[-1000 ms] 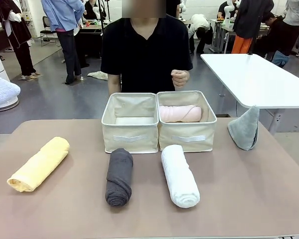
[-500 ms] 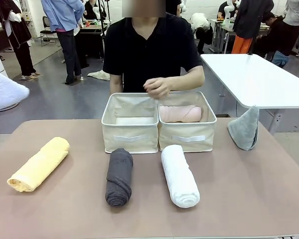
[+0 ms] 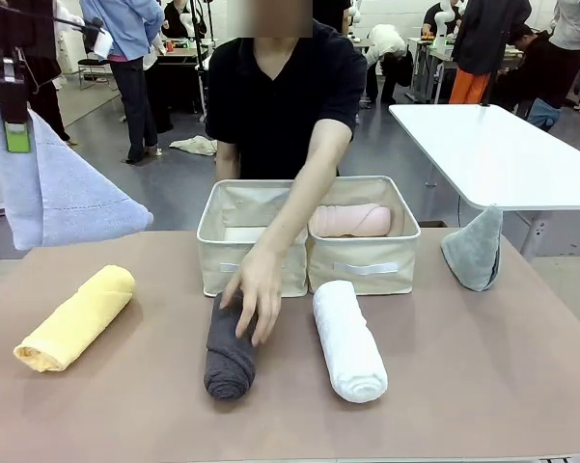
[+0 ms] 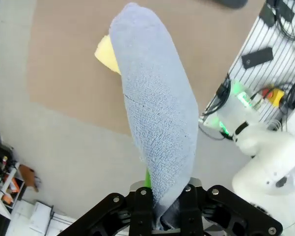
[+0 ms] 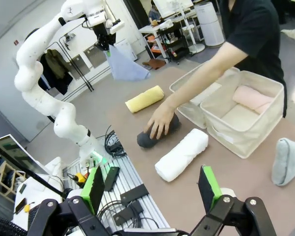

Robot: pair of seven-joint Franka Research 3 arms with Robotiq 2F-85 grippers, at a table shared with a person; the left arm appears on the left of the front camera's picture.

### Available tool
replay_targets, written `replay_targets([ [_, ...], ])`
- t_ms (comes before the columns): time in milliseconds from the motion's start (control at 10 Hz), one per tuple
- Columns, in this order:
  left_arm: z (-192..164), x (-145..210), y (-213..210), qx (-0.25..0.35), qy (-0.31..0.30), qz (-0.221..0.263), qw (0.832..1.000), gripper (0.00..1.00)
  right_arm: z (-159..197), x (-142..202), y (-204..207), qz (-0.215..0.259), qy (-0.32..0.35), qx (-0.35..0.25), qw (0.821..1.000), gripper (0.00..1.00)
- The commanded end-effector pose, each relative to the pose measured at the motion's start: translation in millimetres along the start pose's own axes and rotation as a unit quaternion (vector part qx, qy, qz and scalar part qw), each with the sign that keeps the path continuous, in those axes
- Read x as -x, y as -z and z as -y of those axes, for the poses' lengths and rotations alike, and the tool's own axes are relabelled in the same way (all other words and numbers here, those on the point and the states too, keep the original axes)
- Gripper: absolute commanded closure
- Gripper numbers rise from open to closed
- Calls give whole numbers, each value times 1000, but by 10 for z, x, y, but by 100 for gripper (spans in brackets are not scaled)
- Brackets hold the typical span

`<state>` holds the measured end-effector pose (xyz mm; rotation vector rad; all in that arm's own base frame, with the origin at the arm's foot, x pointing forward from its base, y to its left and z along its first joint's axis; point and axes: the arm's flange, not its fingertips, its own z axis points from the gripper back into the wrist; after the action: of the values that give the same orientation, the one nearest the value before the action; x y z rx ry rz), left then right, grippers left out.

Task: Sort the towels based on their folding style.
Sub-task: Pick up one triangle-folded towel and place it in the left Fabric basket.

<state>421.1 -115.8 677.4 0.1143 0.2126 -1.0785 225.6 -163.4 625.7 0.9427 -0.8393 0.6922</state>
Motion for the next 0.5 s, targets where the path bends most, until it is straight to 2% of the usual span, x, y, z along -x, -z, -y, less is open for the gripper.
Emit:
replay_targets([
  [0, 186, 952, -34, -7, 48, -1, 999, 83, 9, -19, -8, 2, -6, -9, 1000, 0],
  [100, 425, 1417, 55, -23, 70, -12, 997, 83, 9, -19, -8, 2, -6, -9, 1000, 0],
  [200, 583, 1709, 104, -43, 87, -21, 995, 83, 9, -19, -8, 2, -6, -9, 1000, 0],
  [400, 643, 1722, 156, -51, 99, -25, 994, 83, 9, -19, -8, 2, -6, -9, 1000, 0],
])
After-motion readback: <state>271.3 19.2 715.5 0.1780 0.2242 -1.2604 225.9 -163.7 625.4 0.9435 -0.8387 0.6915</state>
